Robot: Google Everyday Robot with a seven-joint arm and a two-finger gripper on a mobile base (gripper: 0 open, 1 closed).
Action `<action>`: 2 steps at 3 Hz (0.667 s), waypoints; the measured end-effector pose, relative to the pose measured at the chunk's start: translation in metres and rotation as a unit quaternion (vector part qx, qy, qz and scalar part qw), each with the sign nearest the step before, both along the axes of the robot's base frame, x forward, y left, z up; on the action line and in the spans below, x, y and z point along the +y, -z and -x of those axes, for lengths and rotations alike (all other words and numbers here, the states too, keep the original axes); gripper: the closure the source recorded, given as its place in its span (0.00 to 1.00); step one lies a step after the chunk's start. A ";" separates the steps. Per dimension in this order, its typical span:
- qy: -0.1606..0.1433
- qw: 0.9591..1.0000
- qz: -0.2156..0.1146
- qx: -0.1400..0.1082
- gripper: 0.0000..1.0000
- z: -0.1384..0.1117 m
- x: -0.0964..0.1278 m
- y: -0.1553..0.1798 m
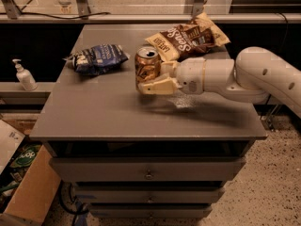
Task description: Move orange can near blue chip bag
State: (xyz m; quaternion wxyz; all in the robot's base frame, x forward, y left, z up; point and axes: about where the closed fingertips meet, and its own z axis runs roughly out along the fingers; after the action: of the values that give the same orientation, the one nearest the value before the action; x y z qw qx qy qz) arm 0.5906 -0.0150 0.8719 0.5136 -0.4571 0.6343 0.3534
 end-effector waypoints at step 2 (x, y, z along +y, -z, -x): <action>0.001 1.000 0.011 -0.020 1.00 -0.041 0.048 0.012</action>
Offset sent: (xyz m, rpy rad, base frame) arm 0.0669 0.0711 -0.0174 -0.0347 -0.0589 -0.0062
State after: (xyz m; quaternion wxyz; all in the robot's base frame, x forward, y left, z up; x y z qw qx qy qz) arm 0.6320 0.0333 0.8604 0.5215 -0.4691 0.6285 0.3361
